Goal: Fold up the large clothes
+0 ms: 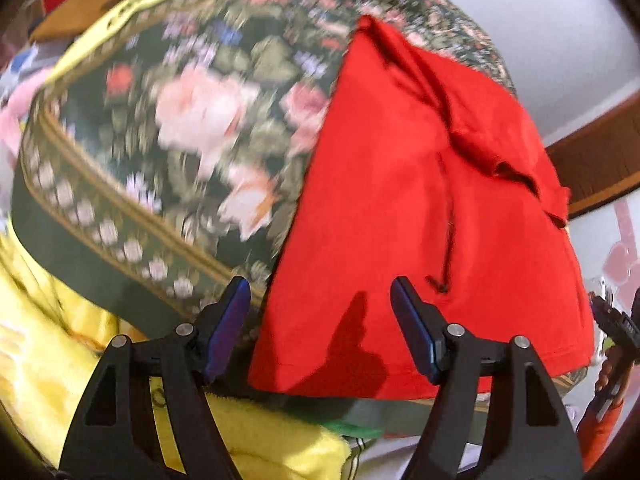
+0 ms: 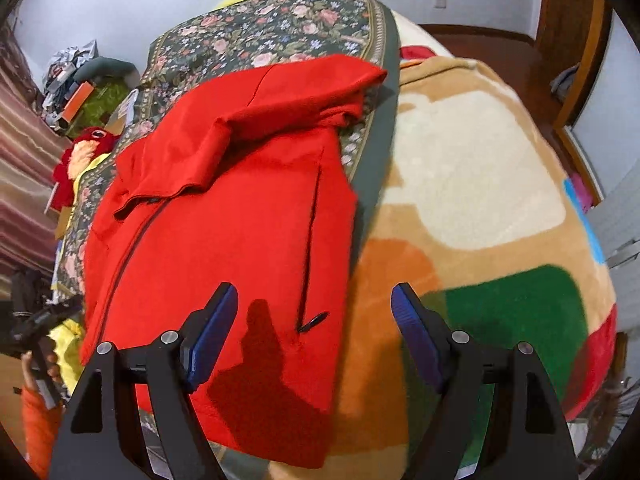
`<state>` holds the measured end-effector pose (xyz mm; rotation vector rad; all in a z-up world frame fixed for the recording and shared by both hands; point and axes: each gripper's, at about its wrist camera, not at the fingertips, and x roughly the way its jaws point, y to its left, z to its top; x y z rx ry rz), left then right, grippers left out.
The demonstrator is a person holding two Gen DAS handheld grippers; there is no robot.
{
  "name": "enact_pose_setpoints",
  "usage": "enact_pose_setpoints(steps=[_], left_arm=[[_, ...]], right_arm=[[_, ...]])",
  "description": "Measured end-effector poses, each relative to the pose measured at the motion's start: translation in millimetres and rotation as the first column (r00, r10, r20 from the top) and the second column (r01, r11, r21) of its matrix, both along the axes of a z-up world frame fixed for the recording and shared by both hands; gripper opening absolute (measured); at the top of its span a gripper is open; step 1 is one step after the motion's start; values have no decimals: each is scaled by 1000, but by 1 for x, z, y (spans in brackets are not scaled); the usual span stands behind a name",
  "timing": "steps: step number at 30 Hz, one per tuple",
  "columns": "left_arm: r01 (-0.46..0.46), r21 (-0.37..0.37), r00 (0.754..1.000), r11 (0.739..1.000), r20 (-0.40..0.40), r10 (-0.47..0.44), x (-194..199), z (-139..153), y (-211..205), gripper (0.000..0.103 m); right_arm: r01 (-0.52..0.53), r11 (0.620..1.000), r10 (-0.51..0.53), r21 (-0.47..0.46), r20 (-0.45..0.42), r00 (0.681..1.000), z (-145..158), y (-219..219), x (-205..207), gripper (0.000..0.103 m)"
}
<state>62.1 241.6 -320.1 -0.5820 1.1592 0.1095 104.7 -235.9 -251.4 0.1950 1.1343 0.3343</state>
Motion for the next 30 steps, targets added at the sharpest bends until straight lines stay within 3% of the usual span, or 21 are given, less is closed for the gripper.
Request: enact_pose_setpoints(steps=[6, 7, 9, 13, 15, 17, 18, 22, 30], left_arm=[[-33, -4, 999, 999, -15, 33, 0, -17, -9, 72], [-8, -42, 1000, 999, -6, 7, 1, -17, -14, 72], [21, -102, 1000, 995, 4, -21, 5, -18, -21, 62], [55, -10, 998, 998, -13, -55, 14, -16, -39, 47], [61, 9, 998, 998, -10, -61, 16, -13, -41, 35], [69, 18, 998, 997, 6, -69, 17, -8, -42, 14], [70, 19, 997, 997, 15, -70, 19, -4, -41, 10], [84, 56, 993, 995, 78, -88, 24, 23, -44, 6], [114, 92, 955, 989, 263, -135, 43, 92, -52, 5]], right_arm=[[37, 999, -36, 38, -32, 999, -19, -1, 4, 76], [41, 997, -39, 60, -33, 999, -21, -2, 5, 76], [52, 995, -49, 85, -38, 998, -23, -2, 6, 76], [27, 993, -25, 115, -18, 1000, -19, 1, 6, 51], [19, 995, -18, 102, -6, 1000, -17, 4, 6, 45], [11, 996, -12, 84, 11, 1000, -16, 5, 6, 32], [14, 997, -15, 77, 16, 1000, -15, 5, 6, 28], [24, 996, -28, 91, 51, 998, -5, 3, 6, 14], [-7, 997, -3, 71, 132, 991, 20, 12, 9, 13]])
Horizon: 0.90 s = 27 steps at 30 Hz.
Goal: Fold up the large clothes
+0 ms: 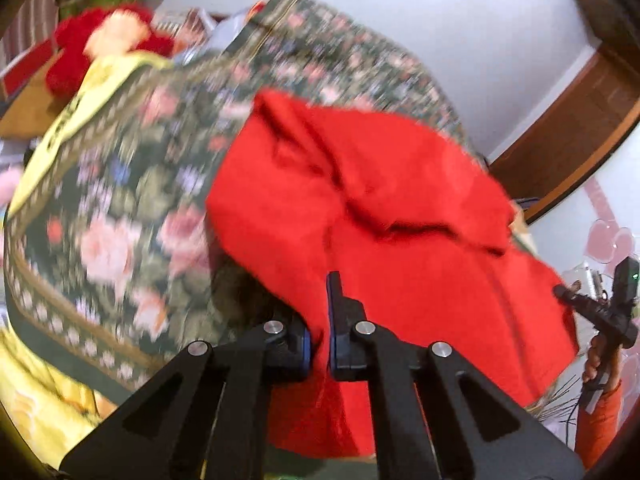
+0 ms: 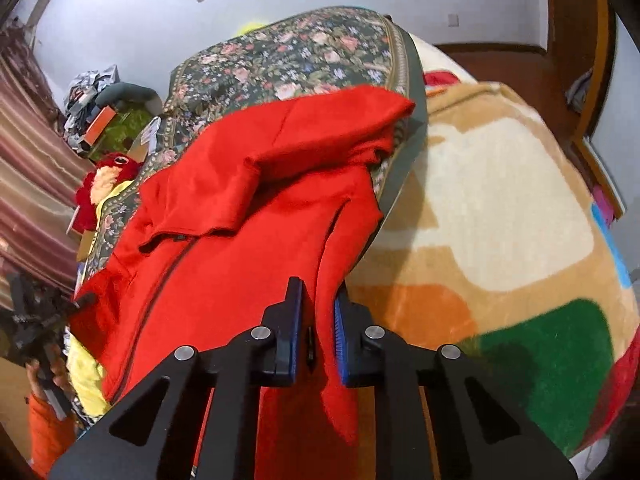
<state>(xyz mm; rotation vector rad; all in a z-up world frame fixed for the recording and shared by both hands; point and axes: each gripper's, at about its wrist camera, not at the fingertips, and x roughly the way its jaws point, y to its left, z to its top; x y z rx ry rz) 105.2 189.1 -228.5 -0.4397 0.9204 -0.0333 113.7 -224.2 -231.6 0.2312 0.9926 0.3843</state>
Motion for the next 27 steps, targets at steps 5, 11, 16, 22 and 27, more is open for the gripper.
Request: enact_pose_setpoints(steps=[5, 11, 16, 22, 27], left_arm=[[29, 15, 996, 999, 89, -31, 27, 36, -7, 5], [22, 35, 989, 999, 146, -27, 39, 57, -9, 5], [9, 30, 991, 1000, 132, -13, 42, 51, -3, 5], [0, 23, 994, 1000, 112, -3, 42, 40, -1, 5], [8, 36, 991, 999, 130, -12, 48, 43, -5, 5]], right_arm=[[-8, 1000, 8, 17, 31, 999, 11, 2, 5, 12], [-26, 999, 25, 43, 25, 999, 11, 6, 13, 12], [-32, 997, 41, 77, -120, 992, -20, 1, 19, 16], [-38, 995, 56, 96, -191, 980, -41, -4, 15, 16], [-68, 995, 75, 78, -104, 992, -21, 6, 13, 10]])
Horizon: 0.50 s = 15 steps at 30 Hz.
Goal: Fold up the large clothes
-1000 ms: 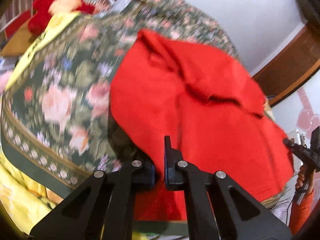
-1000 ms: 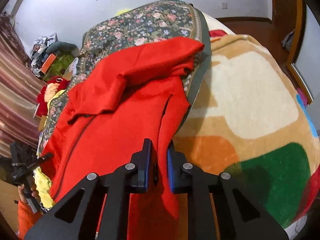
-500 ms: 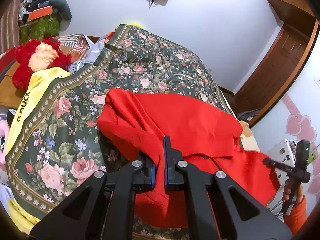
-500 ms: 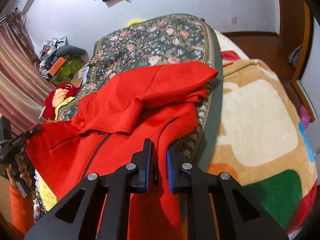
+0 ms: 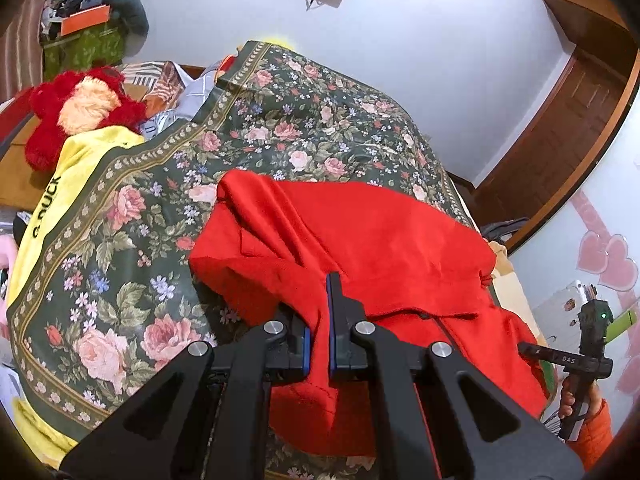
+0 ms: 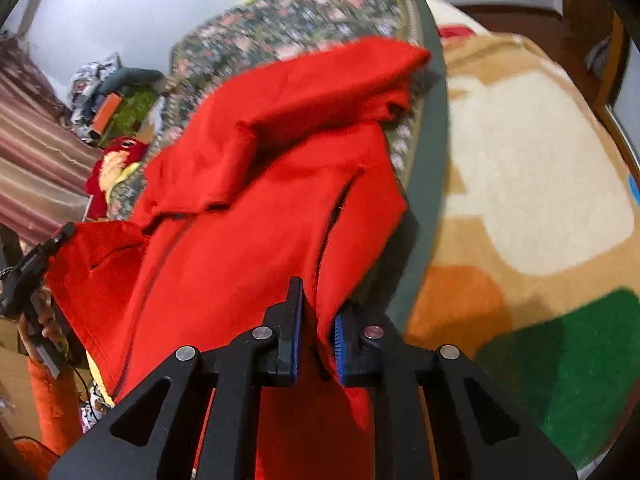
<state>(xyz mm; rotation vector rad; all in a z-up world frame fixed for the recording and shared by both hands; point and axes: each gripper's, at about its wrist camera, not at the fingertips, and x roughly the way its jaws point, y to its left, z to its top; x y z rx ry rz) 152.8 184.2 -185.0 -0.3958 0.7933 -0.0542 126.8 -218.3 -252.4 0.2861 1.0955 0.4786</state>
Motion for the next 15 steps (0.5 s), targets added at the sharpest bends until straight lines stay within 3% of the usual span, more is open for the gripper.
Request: enact_pose_setpoints(steps=[9, 15], left_arm=[[-32, -3, 998, 999, 49, 32, 33, 19, 12, 5], [-87, 3, 993, 996, 82, 86, 72, 28, 34, 5]], right_arm=[[27, 992, -46, 124, 150, 988, 52, 2, 48, 9], [80, 992, -101, 100, 218, 971, 65, 9, 99, 9]])
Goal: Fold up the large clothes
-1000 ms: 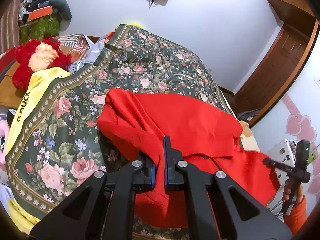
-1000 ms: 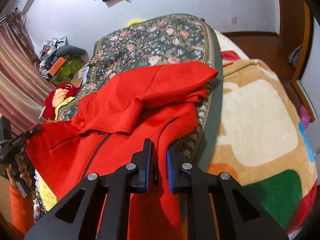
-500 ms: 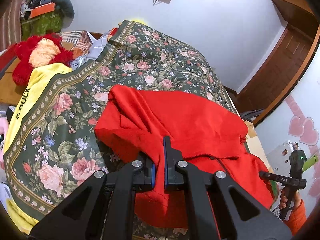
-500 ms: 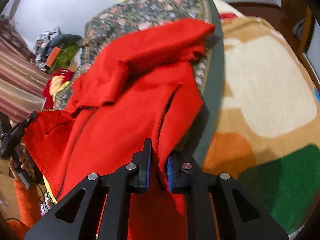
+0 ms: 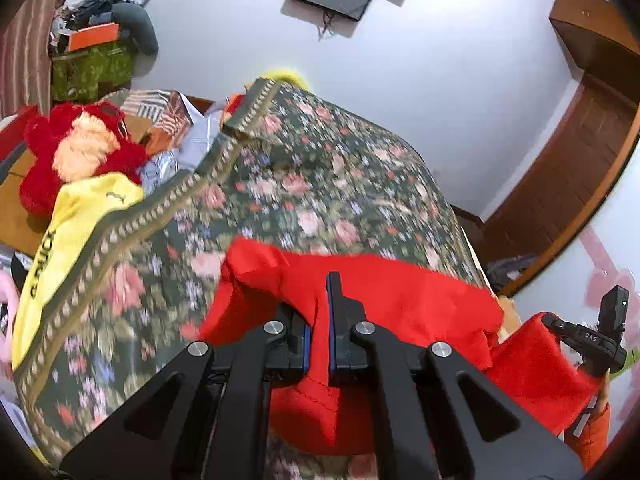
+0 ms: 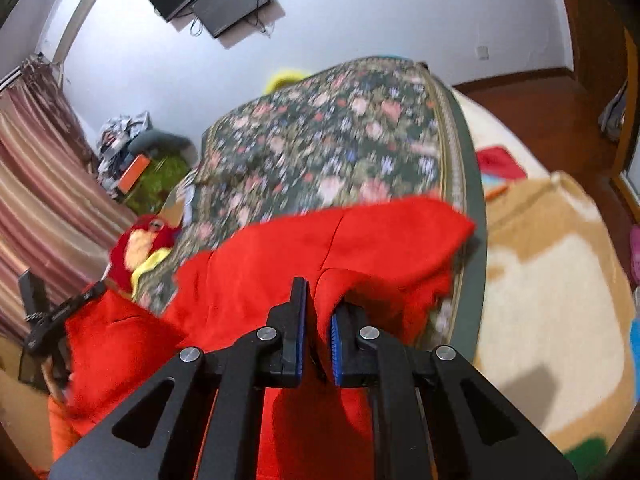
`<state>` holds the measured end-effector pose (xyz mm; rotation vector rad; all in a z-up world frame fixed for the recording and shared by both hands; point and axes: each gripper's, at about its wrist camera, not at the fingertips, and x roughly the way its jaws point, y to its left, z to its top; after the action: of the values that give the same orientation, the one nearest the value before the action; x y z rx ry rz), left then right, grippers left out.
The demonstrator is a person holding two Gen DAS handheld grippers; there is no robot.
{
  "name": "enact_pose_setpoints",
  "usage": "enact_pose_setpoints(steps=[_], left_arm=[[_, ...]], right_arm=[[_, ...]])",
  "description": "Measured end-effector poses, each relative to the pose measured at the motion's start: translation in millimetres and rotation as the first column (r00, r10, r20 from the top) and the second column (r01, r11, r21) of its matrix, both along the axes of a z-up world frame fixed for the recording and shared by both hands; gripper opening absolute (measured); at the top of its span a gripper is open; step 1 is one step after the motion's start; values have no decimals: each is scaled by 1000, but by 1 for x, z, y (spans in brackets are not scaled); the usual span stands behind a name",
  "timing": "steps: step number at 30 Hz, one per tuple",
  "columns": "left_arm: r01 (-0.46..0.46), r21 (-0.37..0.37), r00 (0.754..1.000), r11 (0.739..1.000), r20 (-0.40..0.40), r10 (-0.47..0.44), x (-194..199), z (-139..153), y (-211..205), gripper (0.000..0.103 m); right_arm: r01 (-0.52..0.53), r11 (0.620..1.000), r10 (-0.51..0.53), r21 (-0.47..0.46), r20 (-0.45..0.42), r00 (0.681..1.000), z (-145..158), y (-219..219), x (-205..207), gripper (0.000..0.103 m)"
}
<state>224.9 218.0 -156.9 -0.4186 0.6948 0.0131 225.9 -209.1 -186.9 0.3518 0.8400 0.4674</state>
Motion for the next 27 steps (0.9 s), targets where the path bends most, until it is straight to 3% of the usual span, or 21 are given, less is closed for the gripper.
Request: enact_pose_setpoints(steps=[6, 12, 14, 17, 21, 27], left_arm=[[-65, 46, 997, 997, -33, 67, 56, -21, 18, 5], [-113, 92, 981, 989, -149, 126, 107, -78, 31, 5], [-100, 103, 969, 990, -217, 121, 121, -103, 30, 5], [-78, 157, 959, 984, -258, 117, 127, -123, 25, 6], [-34, 206, 957, 978, -275, 92, 126, -129, 18, 6], [-5, 211, 958, 977, -278, 65, 124, -110, 18, 12]], right_arm=[[43, 999, -43, 1, -1, 999, -8, -2, 55, 9], [87, 992, -88, -92, -5, 996, -38, 6, 93, 9], [85, 994, -88, -76, -42, 995, -50, 3, 102, 9], [101, 995, -102, -15, -106, 989, -69, -11, 110, 9], [108, 992, -96, 66, -165, 982, -76, -26, 115, 9], [138, 978, -99, 155, -236, 967, -62, -42, 116, 12]])
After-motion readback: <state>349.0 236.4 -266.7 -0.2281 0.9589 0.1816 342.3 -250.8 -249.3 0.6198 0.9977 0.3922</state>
